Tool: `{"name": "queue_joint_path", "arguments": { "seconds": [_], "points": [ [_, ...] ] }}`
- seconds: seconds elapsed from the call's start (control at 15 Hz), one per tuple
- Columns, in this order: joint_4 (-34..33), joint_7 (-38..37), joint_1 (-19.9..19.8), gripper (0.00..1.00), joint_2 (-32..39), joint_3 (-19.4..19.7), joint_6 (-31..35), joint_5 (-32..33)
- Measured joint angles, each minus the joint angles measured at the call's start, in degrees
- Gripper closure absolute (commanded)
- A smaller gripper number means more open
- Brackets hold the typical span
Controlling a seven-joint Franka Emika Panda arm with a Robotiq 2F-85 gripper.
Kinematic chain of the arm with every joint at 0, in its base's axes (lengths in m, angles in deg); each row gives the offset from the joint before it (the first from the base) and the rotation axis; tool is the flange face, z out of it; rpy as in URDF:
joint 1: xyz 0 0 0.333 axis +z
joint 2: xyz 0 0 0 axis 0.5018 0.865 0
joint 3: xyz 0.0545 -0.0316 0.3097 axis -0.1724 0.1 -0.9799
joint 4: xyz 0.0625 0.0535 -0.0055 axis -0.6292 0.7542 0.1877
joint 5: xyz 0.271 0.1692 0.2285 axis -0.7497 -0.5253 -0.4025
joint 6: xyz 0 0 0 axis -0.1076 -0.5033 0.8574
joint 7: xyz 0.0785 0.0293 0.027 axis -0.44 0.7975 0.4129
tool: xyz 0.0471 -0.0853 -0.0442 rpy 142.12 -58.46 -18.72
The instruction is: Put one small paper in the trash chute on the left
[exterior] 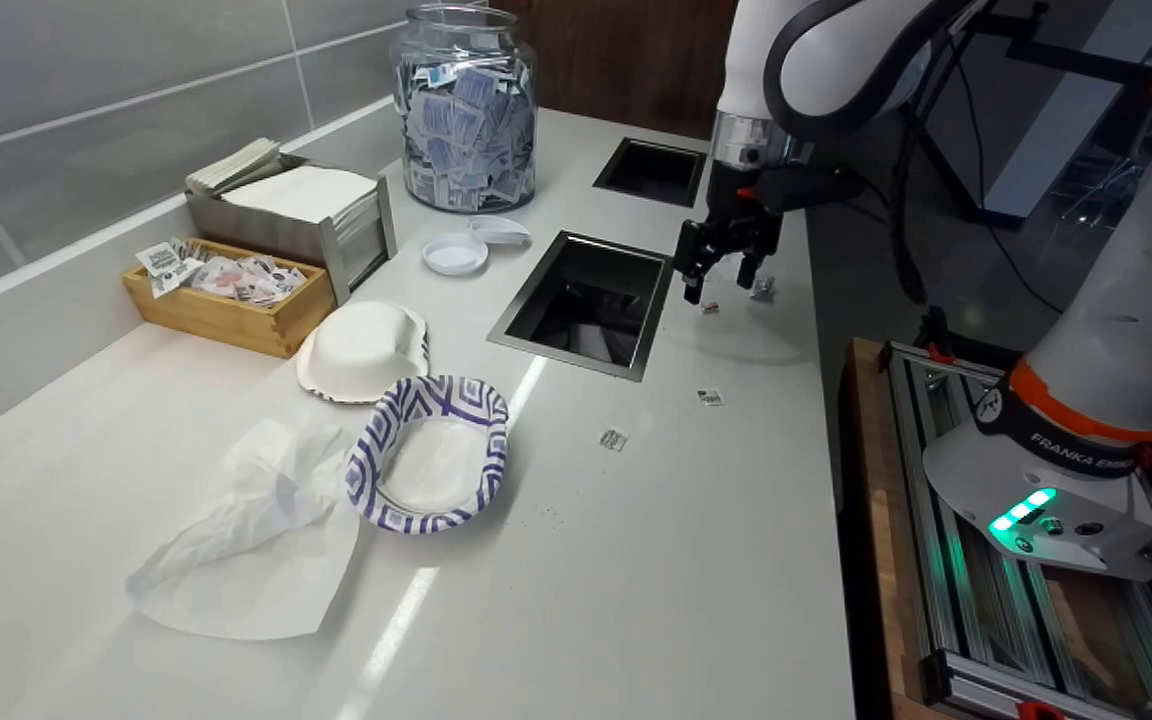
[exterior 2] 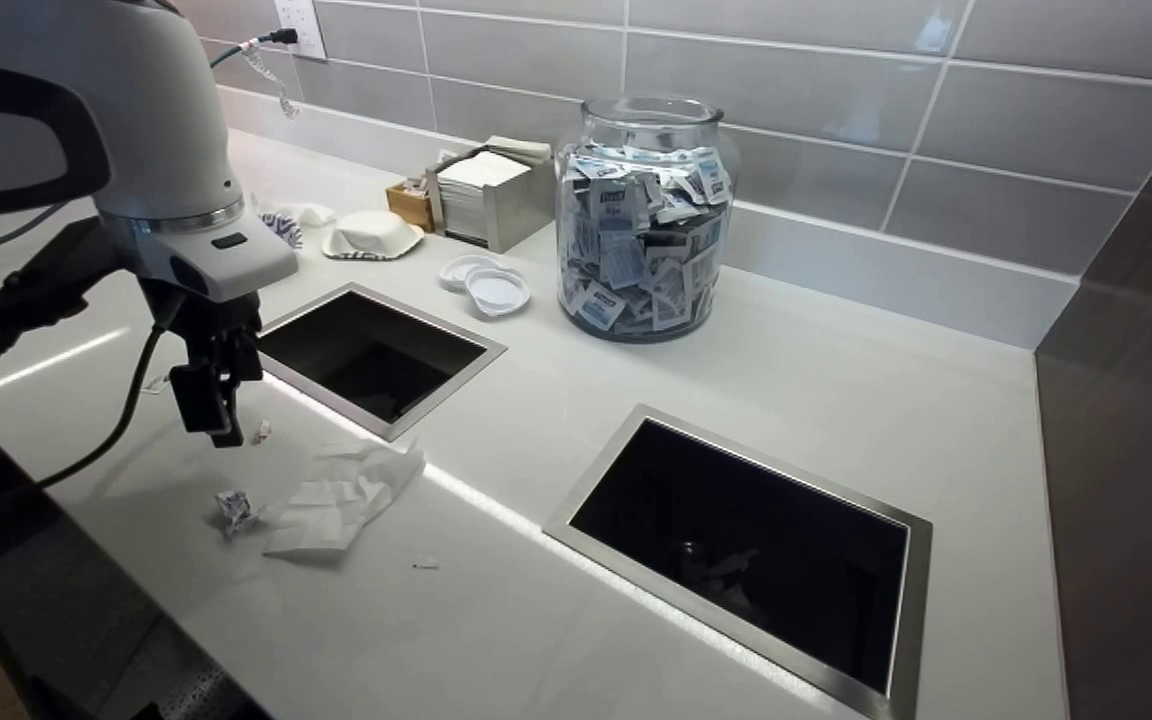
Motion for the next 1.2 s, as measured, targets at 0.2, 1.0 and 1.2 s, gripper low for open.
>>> {"name": "queue_joint_path", "arguments": {
  "seconds": [0.2, 1.0, 1.2],
  "points": [
    [0.01, 0.07, -0.03, 0.18, 0.56, 0.22, 0.76, 0.48],
    [0.03, 0.79, 0.06, 0.65, 4.21, 0.24, 5.01, 1.45],
    [-0.02, 0.82, 0.07, 0.85, 3.95, 0.24, 5.05, 1.70]
  ]
}}
